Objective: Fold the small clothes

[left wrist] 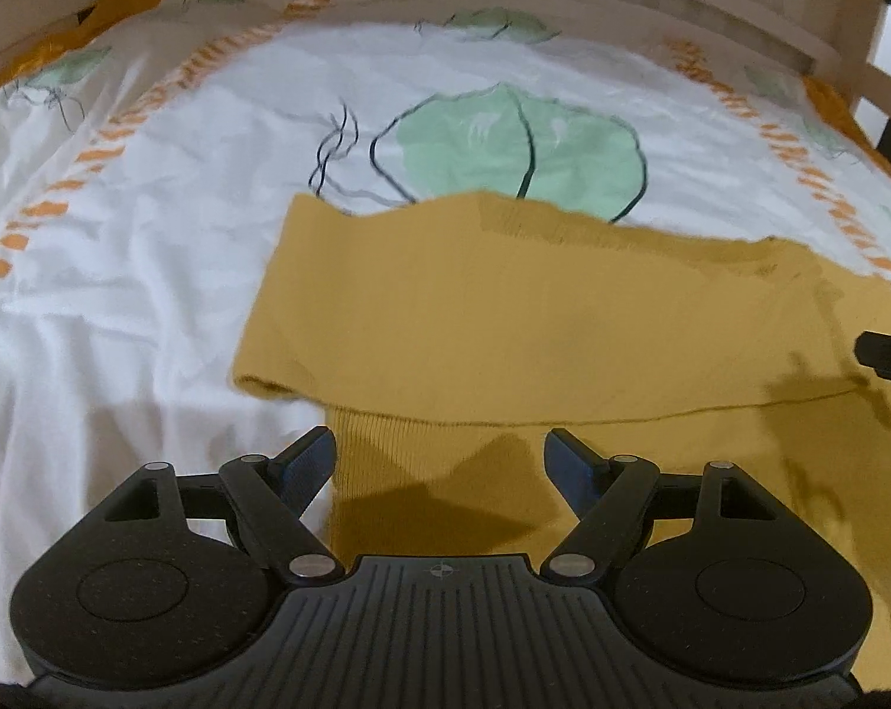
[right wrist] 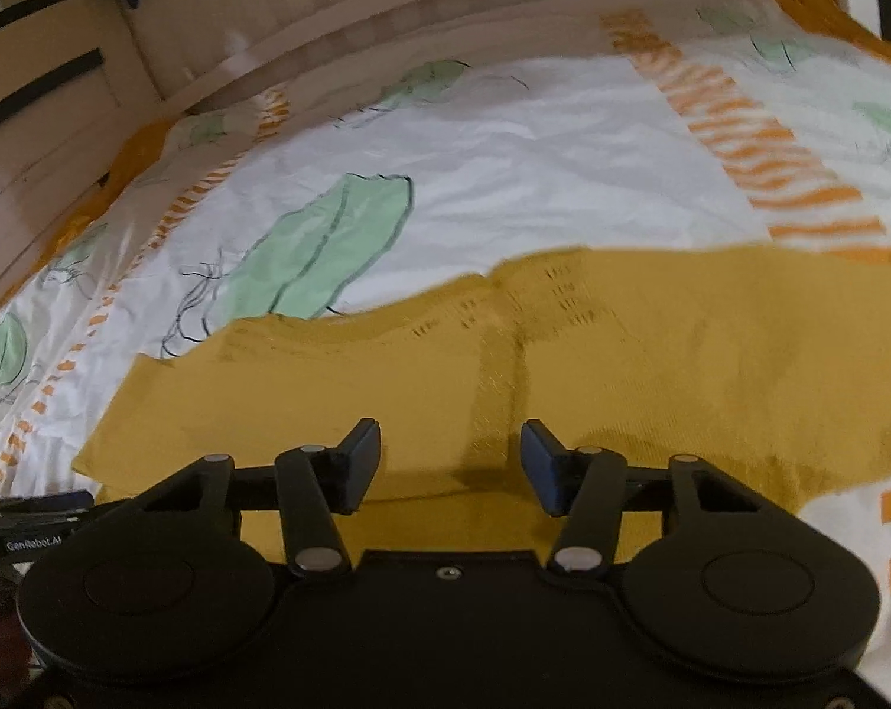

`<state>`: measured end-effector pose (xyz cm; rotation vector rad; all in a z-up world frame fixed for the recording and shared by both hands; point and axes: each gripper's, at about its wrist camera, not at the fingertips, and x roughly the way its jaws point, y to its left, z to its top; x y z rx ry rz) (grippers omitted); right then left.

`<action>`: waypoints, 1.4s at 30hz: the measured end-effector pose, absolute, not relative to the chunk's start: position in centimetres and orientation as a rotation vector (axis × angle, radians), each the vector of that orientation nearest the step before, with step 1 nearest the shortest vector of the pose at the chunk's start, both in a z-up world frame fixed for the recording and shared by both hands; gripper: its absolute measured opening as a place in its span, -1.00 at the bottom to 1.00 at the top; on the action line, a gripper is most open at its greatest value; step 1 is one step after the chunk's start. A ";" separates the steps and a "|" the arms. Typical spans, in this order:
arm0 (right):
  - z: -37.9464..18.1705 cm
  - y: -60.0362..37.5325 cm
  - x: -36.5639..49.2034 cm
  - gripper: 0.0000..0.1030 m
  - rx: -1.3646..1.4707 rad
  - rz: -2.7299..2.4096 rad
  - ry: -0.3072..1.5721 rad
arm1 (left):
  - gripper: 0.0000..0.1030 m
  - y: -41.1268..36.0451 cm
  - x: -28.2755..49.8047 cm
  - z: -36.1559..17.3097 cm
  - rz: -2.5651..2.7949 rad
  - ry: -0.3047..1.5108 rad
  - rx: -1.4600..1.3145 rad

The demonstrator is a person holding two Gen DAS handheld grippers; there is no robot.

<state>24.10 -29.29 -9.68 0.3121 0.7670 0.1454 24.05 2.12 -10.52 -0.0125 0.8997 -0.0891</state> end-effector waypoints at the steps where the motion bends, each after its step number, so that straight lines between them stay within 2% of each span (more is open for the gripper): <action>1: -10.0 -29.5 24.2 0.16 0.320 0.146 0.775 | 0.49 2.1 24.2 -10.8 -0.083 0.912 -0.014; 5: -10.5 -29.4 24.6 0.17 0.309 0.156 0.783 | 0.50 1.9 24.5 -11.4 -0.056 0.927 -0.015; 14: -11.6 -29.1 24.9 0.23 0.337 0.190 0.763 | 0.69 2.0 24.5 -11.9 -0.056 0.935 -0.031; 16: -11.7 -29.2 24.9 0.16 0.340 0.187 0.751 | 0.70 1.8 24.4 -11.9 -0.057 0.934 -0.020; 19: -11.9 -29.3 24.9 -0.12 0.337 0.193 0.736 | 0.71 1.8 24.4 -12.0 -0.055 0.932 -0.016; 21: -12.0 -29.5 25.0 -0.46 0.360 0.212 0.729 | 0.72 1.8 24.4 -11.9 -0.054 0.933 -0.020; 24: -11.9 -29.6 25.0 -0.56 0.382 0.235 0.719 | 0.73 1.7 24.4 -12.0 -0.054 0.931 -0.017; 32: -8.9 -30.0 24.5 -0.63 0.340 0.253 0.627 | 0.77 1.7 24.4 -12.0 -0.055 0.928 -0.016; 42: -10.6 -30.8 25.4 -0.63 0.247 0.114 0.709 | 0.79 1.6 24.4 -12.0 -0.054 0.928 -0.017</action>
